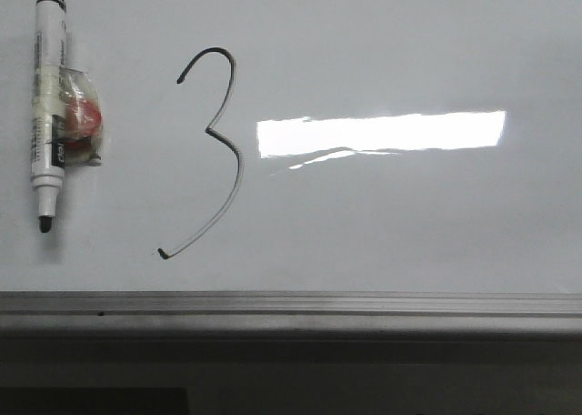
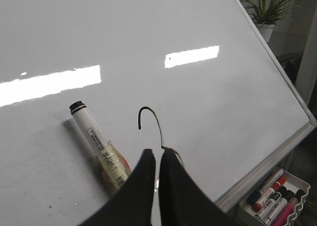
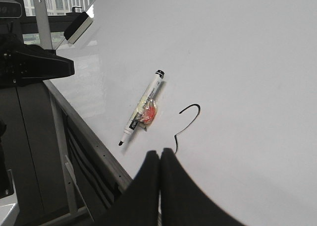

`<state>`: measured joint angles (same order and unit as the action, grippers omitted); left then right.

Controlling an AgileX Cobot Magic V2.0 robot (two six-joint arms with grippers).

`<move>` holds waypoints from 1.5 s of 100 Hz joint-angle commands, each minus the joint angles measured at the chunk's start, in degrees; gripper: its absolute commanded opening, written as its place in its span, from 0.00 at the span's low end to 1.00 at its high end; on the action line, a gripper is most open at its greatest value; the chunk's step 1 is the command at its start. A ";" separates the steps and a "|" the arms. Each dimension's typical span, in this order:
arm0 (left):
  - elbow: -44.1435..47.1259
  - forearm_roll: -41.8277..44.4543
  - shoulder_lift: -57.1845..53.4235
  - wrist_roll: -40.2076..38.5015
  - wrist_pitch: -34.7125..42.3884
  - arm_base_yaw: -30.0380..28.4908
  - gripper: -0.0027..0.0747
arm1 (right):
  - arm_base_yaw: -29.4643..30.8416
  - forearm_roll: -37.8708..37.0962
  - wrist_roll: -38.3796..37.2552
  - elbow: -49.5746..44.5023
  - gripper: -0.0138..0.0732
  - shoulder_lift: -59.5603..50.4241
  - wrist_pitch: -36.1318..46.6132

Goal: Write number 3 on whiteboard

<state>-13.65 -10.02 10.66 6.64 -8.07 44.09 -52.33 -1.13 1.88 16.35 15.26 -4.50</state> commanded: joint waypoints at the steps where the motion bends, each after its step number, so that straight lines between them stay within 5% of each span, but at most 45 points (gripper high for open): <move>1: -1.47 -0.05 0.46 0.11 4.20 -0.16 0.01 | 0.31 -0.76 0.08 1.26 0.08 0.29 5.04; 47: -0.79 1.71 0.46 0.11 4.08 -2.33 0.01 | 0.31 -0.76 0.08 1.26 0.08 0.29 5.04; 83: 7.01 6.97 -1.62 0.11 4.21 -33.97 0.01 | 0.31 -0.76 0.08 1.26 0.08 0.29 5.04; 99: 13.33 7.74 -10.16 0.11 4.21 -41.84 0.01 | 0.31 -0.76 0.08 1.26 0.08 0.29 5.04; 110: 15.85 9.71 -12.08 -0.02 3.45 -43.29 0.01 | 0.31 -0.76 0.08 1.26 0.08 0.29 5.04; 127: 15.85 9.48 -12.46 -0.44 -8.65 -43.29 0.01 | 0.31 -0.76 0.08 1.26 0.08 0.29 5.04; 150: 15.83 9.48 -12.46 -0.44 -8.56 -43.29 0.01 | 0.31 -0.76 0.08 1.26 0.08 0.29 5.04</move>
<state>0.28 -0.57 -0.35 6.64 -19.26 0.83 -52.33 -1.13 1.77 15.95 15.26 -4.18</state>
